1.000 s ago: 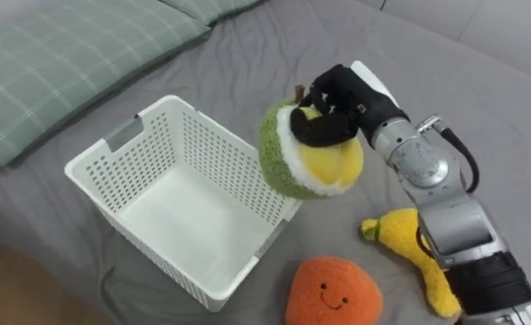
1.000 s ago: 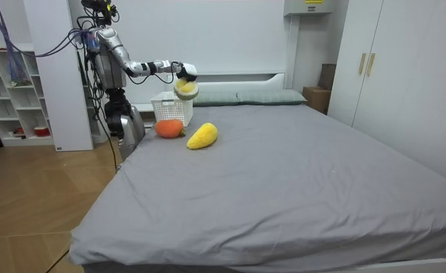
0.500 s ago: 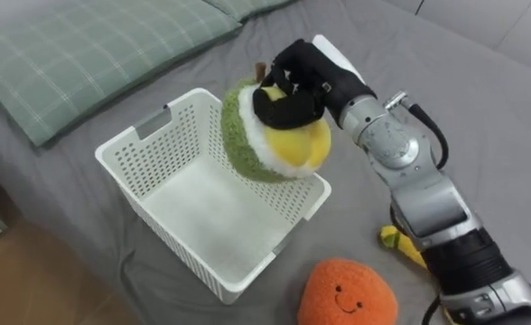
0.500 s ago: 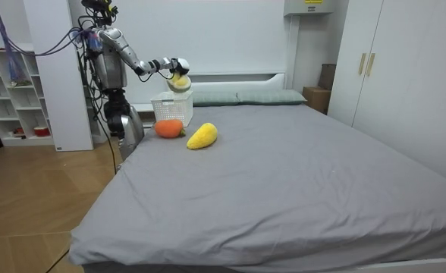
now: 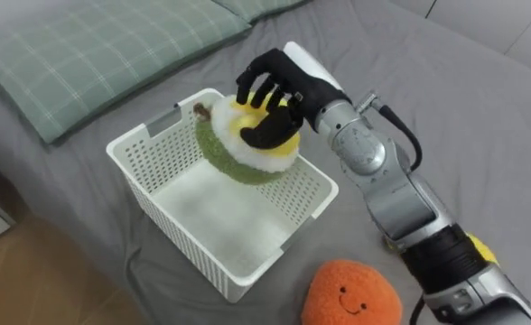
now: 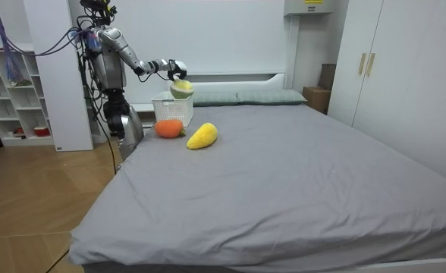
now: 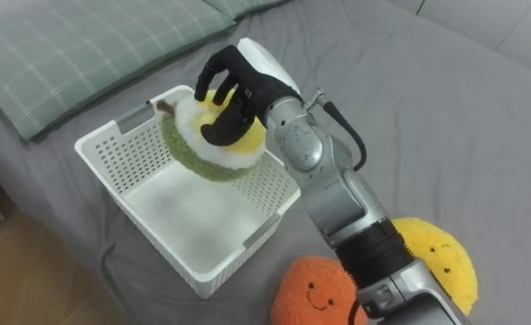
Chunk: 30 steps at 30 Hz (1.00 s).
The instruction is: Collect toys from the bed
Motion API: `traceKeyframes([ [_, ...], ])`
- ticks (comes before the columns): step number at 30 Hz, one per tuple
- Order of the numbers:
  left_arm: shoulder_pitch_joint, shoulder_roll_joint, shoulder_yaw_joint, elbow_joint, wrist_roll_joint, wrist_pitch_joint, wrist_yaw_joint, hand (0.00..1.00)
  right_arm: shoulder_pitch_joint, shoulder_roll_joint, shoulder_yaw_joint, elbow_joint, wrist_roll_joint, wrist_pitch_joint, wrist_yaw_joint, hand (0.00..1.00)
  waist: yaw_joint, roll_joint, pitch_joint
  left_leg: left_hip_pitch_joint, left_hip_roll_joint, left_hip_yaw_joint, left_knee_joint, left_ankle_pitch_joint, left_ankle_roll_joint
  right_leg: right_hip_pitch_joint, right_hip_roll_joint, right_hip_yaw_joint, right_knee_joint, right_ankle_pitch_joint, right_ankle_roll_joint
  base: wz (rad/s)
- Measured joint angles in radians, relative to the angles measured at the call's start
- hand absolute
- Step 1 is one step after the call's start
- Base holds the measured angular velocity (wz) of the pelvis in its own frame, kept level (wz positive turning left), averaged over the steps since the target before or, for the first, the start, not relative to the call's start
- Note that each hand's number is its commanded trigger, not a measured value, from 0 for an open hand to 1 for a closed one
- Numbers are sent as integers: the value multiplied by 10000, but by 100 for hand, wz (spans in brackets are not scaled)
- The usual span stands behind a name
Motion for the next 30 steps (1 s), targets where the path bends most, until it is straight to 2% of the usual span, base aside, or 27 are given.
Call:
traceKeyframes([
  [8, -19, -17, -3, -131, 60, -86, 0, 0, 2, -241, 3, -1, -127, -5, -2, 0, -50, -18, -11, 34, 12, 56, 4, 2, 5, -13, -2, 66, -2, 6, 7, 0],
  [14, -24, -10, -3, -130, 53, -191, 39, 0, 3, -325, -4, -10, -134, -59, -58, 0, -63, -21, -12, 167, 59, 251, -85, 1, 7, -22, 5, 300, 12, 7, 6, -11],
  [20, -128, 6, 15, -128, 56, -269, -3, 0, 3, -349, -68, -54, -277, -185, -166, 0, -364, -81, -28, 160, 72, 335, -112, -3, 13, -64, 6, 387, 17, 7, 7, -4],
  [24, -175, 1, 16, -121, 56, -276, -103, 0, 11, -425, -275, -142, -439, -185, -165, 0, -588, -109, -48, 218, 147, 641, -66, -24, 38, -149, 16, 684, 65, 29, 10, -19],
  [30, -394, 67, -6, 362, 44, -297, -296, 0, 159, -705, -872, -354, -212, -240, -173, 0, -973, -45, -5, 449, 204, 1007, -149, -51, 78, -166, 33, 1135, 187, 35, 17, -19],
])
